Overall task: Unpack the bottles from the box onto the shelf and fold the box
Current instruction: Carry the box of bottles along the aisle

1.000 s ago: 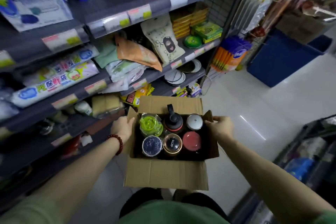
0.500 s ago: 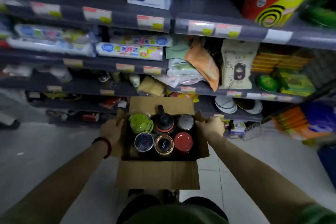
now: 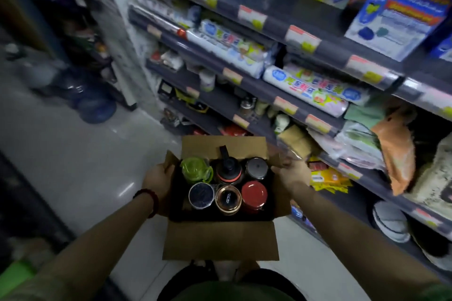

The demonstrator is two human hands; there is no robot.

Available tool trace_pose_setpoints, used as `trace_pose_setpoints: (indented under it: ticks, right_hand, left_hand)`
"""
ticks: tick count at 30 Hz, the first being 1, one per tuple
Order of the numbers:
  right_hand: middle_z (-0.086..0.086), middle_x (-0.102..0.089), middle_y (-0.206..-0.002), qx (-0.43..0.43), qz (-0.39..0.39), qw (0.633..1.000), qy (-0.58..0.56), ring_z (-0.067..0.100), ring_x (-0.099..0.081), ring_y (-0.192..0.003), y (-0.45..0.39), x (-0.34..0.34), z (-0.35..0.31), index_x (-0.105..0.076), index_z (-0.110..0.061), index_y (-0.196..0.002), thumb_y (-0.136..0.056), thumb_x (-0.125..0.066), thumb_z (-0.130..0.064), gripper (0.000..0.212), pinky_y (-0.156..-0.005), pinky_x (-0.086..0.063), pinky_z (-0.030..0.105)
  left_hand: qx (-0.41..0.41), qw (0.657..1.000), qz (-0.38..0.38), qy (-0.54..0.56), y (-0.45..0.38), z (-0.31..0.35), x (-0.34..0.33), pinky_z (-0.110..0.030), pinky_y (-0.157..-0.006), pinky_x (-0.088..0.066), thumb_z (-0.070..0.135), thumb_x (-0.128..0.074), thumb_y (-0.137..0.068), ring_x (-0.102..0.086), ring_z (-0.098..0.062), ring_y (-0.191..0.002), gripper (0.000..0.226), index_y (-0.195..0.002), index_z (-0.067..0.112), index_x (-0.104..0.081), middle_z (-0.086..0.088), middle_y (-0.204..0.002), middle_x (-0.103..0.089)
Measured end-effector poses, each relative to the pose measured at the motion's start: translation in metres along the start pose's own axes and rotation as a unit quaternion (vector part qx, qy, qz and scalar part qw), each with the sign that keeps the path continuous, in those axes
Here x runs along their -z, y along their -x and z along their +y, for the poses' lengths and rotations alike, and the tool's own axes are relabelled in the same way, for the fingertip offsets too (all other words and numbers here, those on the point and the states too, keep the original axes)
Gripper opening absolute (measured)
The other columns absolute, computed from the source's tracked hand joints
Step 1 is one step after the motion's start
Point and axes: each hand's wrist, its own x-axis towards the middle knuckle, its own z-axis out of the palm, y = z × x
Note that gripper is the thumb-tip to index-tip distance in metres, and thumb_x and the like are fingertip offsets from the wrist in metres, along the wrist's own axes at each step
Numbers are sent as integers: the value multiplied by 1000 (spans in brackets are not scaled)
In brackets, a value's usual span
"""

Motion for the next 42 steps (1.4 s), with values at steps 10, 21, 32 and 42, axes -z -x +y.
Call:
trace_pose_setpoints:
  ticks: [10, 21, 32, 42]
  right_hand:
    - [2, -58, -66, 88, -126, 987, 50, 26, -60, -77, -15, -100, -115, -57, -19, -61, -75, -79, -28, 27, -65, -41, 29]
    - [12, -72, -106, 222, -227, 940, 130, 30, -65, -99, -36, -188, -223, -72, -11, -108, -78, -77, -30, 37, -81, -53, 35]
    - [13, -73, -98, 267, -266, 913, 158, 30, -67, -90, -34, -318, -252, -74, -6, -103, -78, -77, -29, 34, -69, -52, 30]
    - [14, -70, -113, 279, -309, 895, 156, 28, -67, -99, -98, -518, -201, -70, -5, -111, -77, -78, -22, 40, -76, -52, 30]
  left_hand:
    - [129, 987, 92, 20, -8, -82, 66, -31, -63, -35, 29, -46, -97, -61, -37, -82, 32, -73, 8, -52, -24, -88, -66]
    - [285, 938, 164, 106, -14, -128, 101, -38, -78, -45, 31, -46, -97, -61, -40, -98, 39, -99, -4, -62, -27, -103, -65]
    - [327, 923, 168, 118, -57, -226, 102, -37, -75, -45, 31, -43, -98, -60, -41, -98, 37, -106, 0, -61, -26, -104, -65]
    - [384, 891, 199, 137, -145, -369, -11, -36, -74, -44, 30, -47, -97, -61, -42, -97, 35, -102, -1, -63, -27, -101, -66]
